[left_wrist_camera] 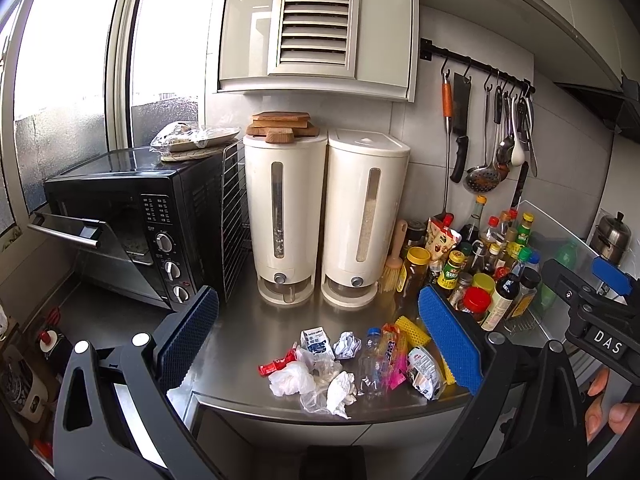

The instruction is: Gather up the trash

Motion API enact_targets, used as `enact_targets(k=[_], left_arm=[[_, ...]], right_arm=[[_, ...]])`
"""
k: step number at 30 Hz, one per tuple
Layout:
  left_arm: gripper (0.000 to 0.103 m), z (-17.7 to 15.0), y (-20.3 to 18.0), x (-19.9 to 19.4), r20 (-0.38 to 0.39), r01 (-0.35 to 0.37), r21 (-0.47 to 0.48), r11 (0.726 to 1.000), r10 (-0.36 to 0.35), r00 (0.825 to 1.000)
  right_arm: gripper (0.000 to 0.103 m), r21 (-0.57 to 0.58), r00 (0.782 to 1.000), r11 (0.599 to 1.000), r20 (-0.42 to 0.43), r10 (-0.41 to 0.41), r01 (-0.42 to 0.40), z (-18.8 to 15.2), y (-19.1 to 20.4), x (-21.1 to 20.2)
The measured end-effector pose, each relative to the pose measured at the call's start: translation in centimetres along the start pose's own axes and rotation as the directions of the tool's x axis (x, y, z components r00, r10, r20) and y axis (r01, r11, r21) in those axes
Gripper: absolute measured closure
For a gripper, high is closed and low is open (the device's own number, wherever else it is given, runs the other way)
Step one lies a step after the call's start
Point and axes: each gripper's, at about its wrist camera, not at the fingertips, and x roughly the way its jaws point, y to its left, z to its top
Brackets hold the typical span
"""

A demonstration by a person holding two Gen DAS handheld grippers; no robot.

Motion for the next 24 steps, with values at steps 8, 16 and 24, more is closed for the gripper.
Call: enact_targets(k=[8, 16, 24], left_arm=[[0.008, 0.07, -0.19, 0.0, 0.0, -0.005, 0.0, 1.0, 0.005, 1.0], [0.008, 0.0, -0.47, -0.02, 0.003, -0.002, 0.003, 1.0, 0.002, 1.0], [0.008, -0.21, -0.47, -0.15, 0.003, -0.005, 0.004, 1.0, 0.005, 1.0]], right_arm=[[0.003, -0.001, 1.0, 1.0, 0.002, 0.002, -0.002, 0.0, -0.06, -0.05], [0.003, 0.0, 1.0, 1.0, 0.001, 0.001, -0.001, 0.0, -0.08, -0.01], [0.003, 0.007, 1.0, 1.0, 0.001, -0.005, 0.005, -0.19, -0.48, 0.11]])
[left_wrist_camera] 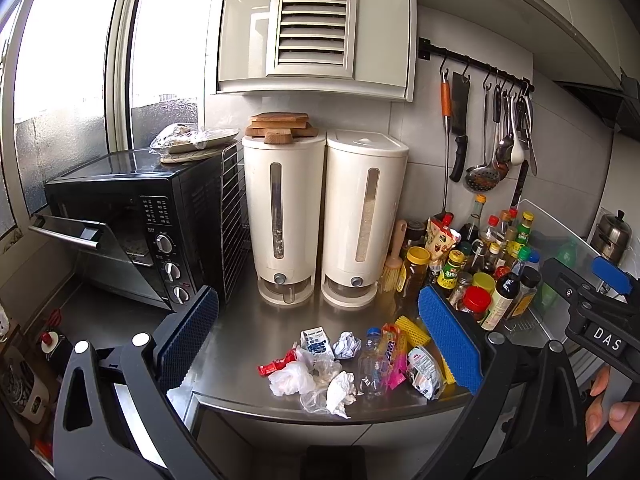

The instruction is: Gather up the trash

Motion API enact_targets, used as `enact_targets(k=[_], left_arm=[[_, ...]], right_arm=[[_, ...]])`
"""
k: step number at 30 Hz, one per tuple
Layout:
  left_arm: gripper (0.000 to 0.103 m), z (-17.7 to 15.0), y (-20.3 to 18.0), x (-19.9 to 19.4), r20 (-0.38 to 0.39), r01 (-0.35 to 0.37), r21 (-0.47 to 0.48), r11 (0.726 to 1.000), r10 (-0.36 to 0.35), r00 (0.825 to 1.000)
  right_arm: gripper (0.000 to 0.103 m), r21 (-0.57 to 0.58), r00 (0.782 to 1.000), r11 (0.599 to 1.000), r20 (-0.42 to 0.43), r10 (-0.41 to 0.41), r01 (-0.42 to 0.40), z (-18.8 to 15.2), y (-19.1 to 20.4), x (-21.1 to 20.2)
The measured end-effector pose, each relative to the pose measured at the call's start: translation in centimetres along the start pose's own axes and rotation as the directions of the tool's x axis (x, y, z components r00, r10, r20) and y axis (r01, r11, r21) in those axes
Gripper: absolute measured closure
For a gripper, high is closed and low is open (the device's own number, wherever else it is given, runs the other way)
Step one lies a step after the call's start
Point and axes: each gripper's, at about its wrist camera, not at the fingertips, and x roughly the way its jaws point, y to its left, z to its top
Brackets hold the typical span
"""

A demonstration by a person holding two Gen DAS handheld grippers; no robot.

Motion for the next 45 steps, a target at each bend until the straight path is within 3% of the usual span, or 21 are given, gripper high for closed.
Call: enact_targets(k=[33, 45], left_arm=[[0.008, -0.3, -0.1, 0.1, -0.003, -0.004, 0.002, 1.0, 0.004, 1.0], [0.008, -3.9, 0.9, 4.5, -0.059, -0.012, 0.056, 0.998, 0.015, 0.998]], right_arm=[[0.003, 0.003, 1.0, 1.0, -0.006, 0.008, -0.008, 0.1, 0.2, 0.1], [0.003, 0.038, 0.993, 0.998, -0.101, 0.059, -0.055, -3.4, -1.2, 5.1]])
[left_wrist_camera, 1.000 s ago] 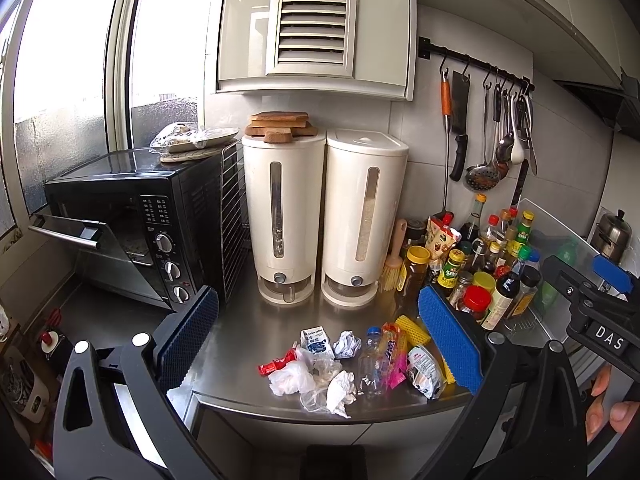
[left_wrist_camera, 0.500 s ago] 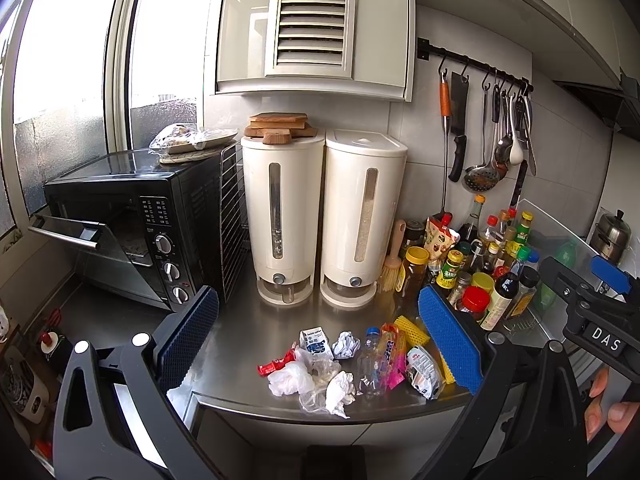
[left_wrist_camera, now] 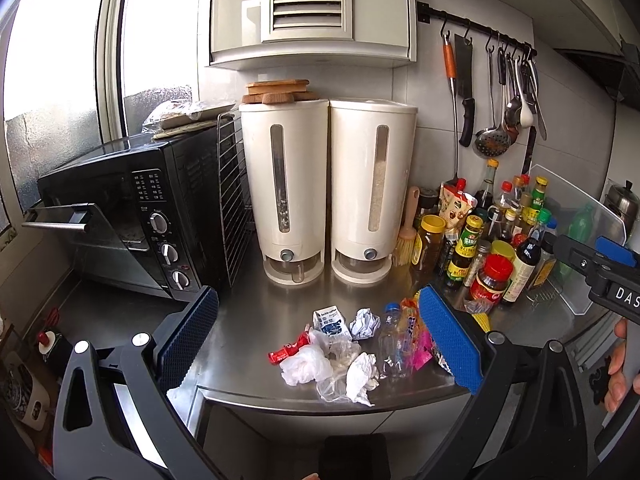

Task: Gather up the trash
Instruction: 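Grasp white plastic bag with left tool while right tool grasps snack packet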

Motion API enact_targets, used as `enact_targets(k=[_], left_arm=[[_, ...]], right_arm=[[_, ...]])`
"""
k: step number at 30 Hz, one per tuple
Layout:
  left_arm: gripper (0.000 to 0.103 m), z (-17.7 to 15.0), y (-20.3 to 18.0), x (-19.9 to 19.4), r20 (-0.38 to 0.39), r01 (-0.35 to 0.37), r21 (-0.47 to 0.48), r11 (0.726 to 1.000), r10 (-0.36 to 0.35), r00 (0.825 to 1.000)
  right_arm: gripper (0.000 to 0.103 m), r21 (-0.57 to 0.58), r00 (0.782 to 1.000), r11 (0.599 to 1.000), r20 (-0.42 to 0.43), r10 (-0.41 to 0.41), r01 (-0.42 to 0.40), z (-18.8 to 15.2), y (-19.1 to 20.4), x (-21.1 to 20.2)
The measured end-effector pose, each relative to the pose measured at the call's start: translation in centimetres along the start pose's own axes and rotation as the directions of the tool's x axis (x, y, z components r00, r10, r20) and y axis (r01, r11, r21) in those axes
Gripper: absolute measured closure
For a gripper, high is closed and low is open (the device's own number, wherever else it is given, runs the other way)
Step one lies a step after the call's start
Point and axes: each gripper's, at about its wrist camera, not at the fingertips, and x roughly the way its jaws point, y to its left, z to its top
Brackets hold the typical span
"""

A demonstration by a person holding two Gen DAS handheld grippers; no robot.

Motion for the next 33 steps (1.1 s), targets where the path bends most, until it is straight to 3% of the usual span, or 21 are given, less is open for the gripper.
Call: enact_targets(k=[12, 17, 21, 33], left_arm=[[0.008, -4.8, 1.5, 7.5, -0.122, -0.002, 0.006, 1.0, 0.002, 0.993], [0.008, -6.8, 2.0, 11.0, -0.207, 0.053, -0.022, 0.998, -0.056, 0.977], [0.008, -7.8, 2.8, 13.4, -0.256, 0.048, -0.043, 0.998, -0.058, 0.965], [0.009, -9.5, 3.7, 18.7, -0.38, 0.093, -0.063, 0.994, -0.11, 0.919]], right_arm=[[0.003, -0.007, 0.989, 1.0, -0.149, 0.02, -0.021, -4.6, -1.3, 7.4], [0.003, 0.002, 0.975, 0.998, -0.214, 0.064, -0.065, -6.6, -1.7, 10.3], [0.004, 0.012, 0.958, 0.996, -0.27, 0.091, -0.091, -7.8, -1.9, 12.5], [0.032, 0.027, 0.884, 0.985, -0.437, 0.165, -0.17, -10.7, -2.5, 18.0]])
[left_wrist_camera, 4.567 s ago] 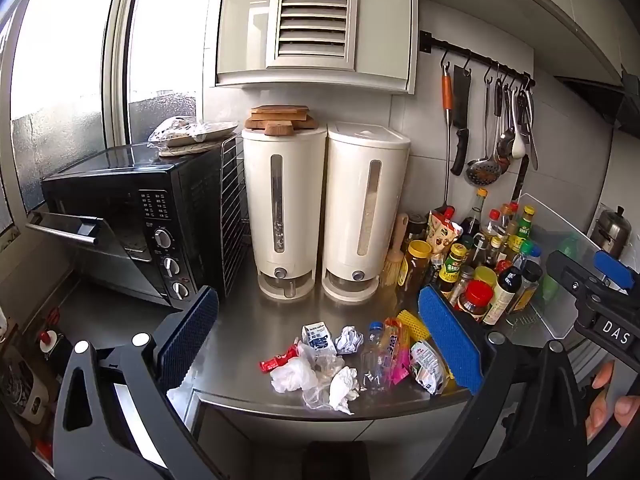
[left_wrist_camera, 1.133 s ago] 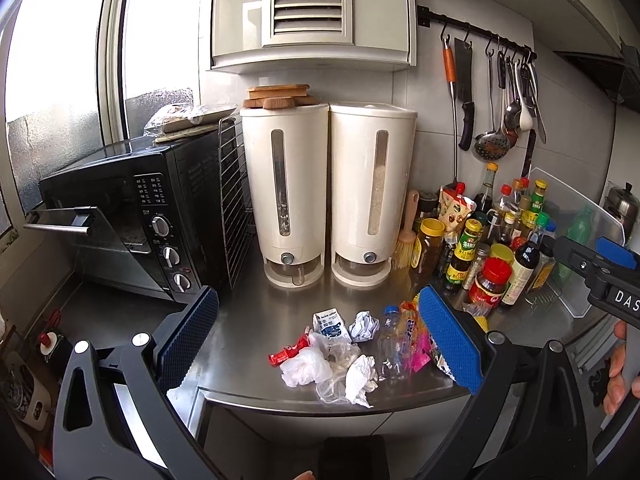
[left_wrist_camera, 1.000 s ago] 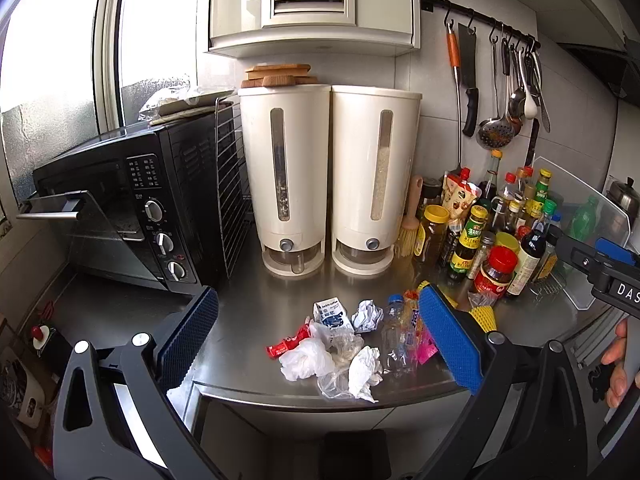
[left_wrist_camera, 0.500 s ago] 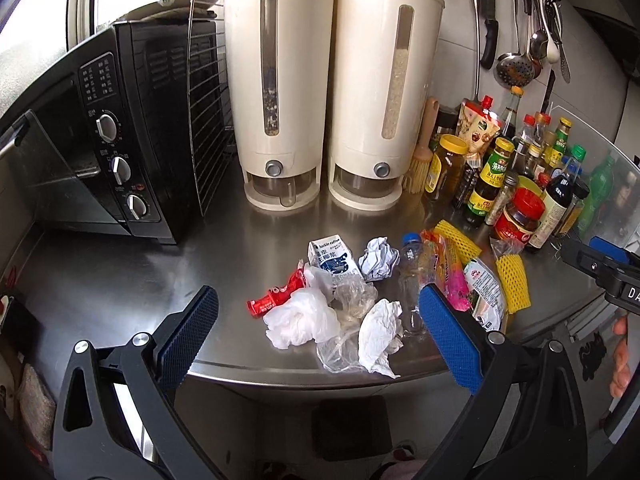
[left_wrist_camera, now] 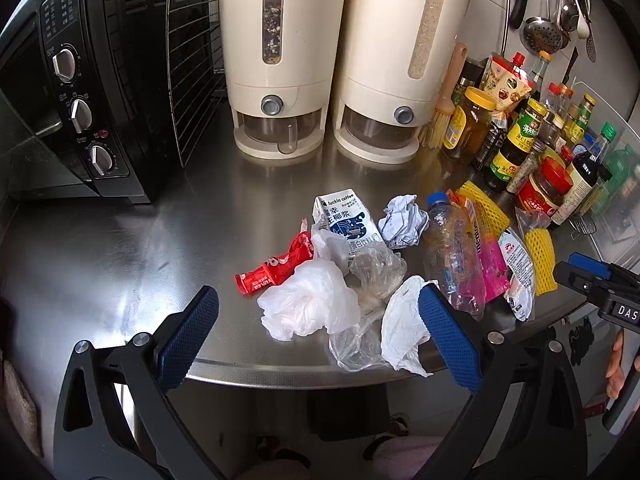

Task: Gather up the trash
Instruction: 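Grasp white plastic bag with left tool while right tool grasps snack packet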

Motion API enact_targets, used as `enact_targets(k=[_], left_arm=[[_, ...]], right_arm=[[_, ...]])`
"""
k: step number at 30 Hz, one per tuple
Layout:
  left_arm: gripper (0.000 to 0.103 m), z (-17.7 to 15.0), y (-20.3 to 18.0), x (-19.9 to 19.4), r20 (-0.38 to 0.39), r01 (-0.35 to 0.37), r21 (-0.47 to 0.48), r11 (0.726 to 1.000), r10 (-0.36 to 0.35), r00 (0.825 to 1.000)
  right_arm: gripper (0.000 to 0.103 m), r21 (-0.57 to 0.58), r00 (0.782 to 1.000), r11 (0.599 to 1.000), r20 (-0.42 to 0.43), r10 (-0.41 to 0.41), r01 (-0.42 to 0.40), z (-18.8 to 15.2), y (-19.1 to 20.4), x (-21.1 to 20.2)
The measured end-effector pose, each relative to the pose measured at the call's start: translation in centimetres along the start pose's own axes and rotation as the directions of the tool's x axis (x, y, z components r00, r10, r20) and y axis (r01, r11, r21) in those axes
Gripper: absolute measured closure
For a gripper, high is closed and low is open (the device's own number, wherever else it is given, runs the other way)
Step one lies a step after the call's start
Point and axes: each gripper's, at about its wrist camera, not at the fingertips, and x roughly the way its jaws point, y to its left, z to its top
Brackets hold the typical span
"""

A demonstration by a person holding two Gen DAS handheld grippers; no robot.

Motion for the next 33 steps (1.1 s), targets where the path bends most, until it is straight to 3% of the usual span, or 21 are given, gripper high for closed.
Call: enact_targets(k=[5, 11, 17, 22, 33], left_arm=[[0.024, -0.1, 0.2, 2.1, -0.054, 0.05, -0.017, 0.999, -0.051, 0.997], [0.037, -0.2, -0.5, 3.9, -0.091, 0.062, 0.001, 0.998, -0.061, 0.994], [0.051, 0.1, -0.2, 5.4, -0.115, 0.051, 0.003, 0.999, -0.051, 0.992], [0.053, 0.0, -0.1, 6.7, -0.14, 0.044, 0.0, 0.999, -0.044, 0.989], [0.078, 0.0, -0.2, 8.1, -0.159, 0.036, 0.006, 0.999, -0.035, 0.987]], right_arm=[[0.041, -0.016, 0.997, 0.999, -0.064, -0.041, 0.04, -0.1, -0.6, 1.9], [0.053, -0.035, 0.992, 0.997, -0.103, -0.067, 0.063, -0.2, -0.8, 3.6], [0.057, -0.04, 0.991, 0.997, -0.117, -0.072, 0.068, -0.1, -1.2, 4.6], [0.057, -0.028, 0.99, 0.998, -0.125, -0.061, 0.058, 0.2, -1.6, 5.4], [0.057, -0.037, 0.981, 0.995, -0.169, -0.1, 0.095, -0.3, -2.6, 7.7]])
